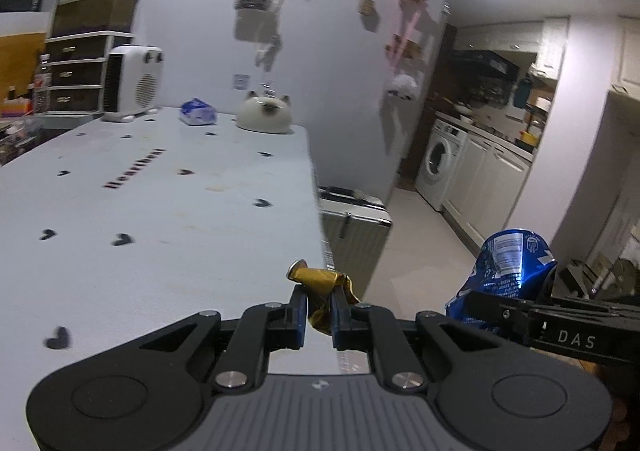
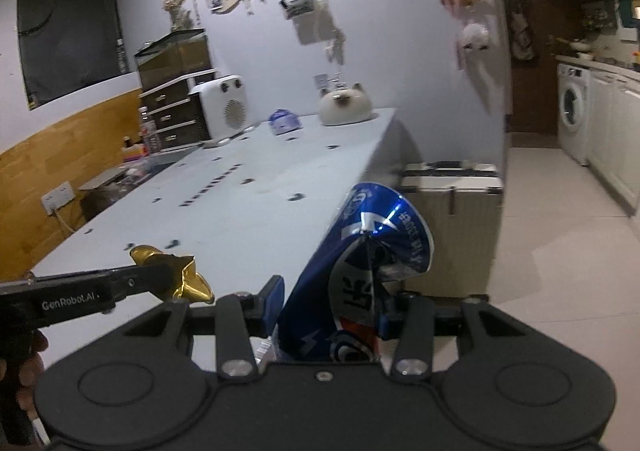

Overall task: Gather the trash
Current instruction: 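Carry the gold wrapper and blue can with both tools over the wastebasket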

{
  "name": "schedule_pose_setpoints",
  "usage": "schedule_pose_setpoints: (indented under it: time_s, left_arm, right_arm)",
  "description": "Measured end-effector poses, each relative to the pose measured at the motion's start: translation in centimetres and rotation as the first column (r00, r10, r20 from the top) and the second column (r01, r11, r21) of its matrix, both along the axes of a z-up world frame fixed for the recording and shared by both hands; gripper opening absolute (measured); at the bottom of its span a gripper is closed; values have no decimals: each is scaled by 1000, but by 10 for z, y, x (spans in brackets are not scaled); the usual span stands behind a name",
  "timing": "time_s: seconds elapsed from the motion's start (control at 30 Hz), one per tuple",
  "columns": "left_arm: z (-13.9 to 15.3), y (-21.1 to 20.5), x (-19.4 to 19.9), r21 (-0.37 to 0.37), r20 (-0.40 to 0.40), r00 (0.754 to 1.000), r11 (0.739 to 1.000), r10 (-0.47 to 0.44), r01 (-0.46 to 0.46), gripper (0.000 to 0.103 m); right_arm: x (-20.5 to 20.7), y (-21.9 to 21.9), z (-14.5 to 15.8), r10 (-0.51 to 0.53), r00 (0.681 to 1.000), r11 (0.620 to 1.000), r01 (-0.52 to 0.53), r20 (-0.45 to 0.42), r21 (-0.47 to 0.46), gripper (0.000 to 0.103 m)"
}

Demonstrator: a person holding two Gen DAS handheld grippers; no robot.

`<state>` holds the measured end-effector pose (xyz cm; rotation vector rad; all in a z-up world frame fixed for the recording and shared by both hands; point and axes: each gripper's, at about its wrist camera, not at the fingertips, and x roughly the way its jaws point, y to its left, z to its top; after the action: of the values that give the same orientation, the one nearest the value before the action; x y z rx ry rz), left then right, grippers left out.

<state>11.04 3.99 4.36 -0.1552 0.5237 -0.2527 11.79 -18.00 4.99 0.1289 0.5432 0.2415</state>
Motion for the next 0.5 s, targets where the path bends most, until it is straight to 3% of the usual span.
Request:
schedule_pose_setpoints:
  time_s: [0.5]
  left_arm:
    - [-22,-109,2,54,-38,990,989,-132,134,12]
  right_arm:
    - [-33,-101,-19,-176,984,983,175,-6,-48,45]
